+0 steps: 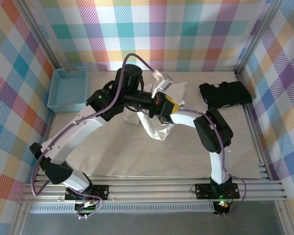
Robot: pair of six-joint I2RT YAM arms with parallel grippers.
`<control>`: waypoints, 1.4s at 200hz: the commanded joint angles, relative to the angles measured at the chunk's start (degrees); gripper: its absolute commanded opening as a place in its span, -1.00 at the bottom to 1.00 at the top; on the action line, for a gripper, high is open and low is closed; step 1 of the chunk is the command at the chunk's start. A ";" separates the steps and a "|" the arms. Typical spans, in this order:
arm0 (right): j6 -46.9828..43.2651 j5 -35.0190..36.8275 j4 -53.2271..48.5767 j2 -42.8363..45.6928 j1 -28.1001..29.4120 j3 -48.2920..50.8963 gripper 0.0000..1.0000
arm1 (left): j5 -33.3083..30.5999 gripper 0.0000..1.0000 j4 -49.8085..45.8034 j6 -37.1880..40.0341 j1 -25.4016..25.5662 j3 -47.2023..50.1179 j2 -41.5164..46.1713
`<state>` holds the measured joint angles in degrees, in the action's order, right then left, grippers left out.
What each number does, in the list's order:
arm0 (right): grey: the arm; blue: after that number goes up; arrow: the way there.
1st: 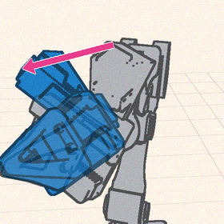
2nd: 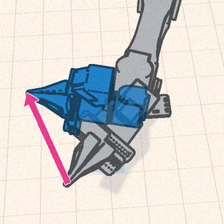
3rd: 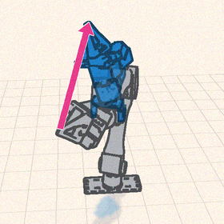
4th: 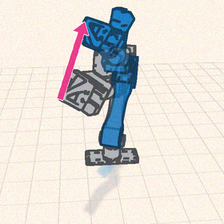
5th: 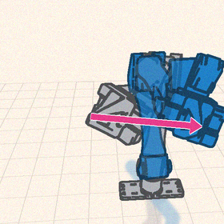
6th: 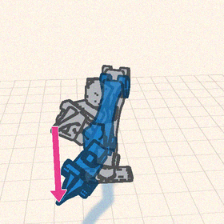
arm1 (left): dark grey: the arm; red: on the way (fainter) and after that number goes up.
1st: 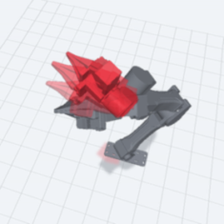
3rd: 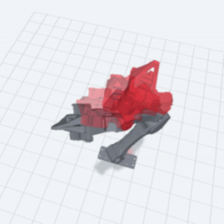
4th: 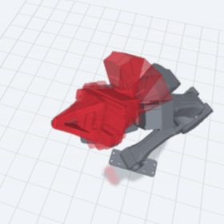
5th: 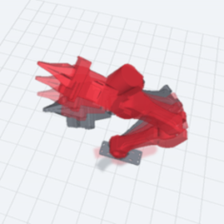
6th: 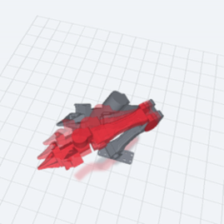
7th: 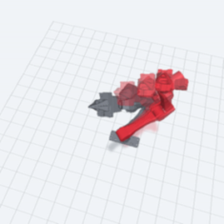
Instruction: Fold the inside-out t-shirt
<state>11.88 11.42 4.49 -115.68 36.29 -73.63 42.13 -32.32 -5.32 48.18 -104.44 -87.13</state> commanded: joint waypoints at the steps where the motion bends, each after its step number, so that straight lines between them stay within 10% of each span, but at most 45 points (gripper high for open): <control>1: 3.25 -1.76 -6.73 -0.55 -1.67 0.09 0.36 | 0.15 -1.00 0.91 2.41 0.38 -3.92 5.76; 108: -12.85 -25.05 5.11 18.36 -5.33 19.45 0.41 | -34.62 -1.00 -10.06 6.49 -4.42 0.47 9.68; 280: -3.47 -9.20 -15.71 6.90 -10.89 8.67 0.68 | -21.26 -1.00 3.03 2.52 -7.72 6.38 20.86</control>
<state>8.16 -0.86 -3.14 -105.14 26.15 -60.64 18.24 -35.99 -1.83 41.10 -97.97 -68.10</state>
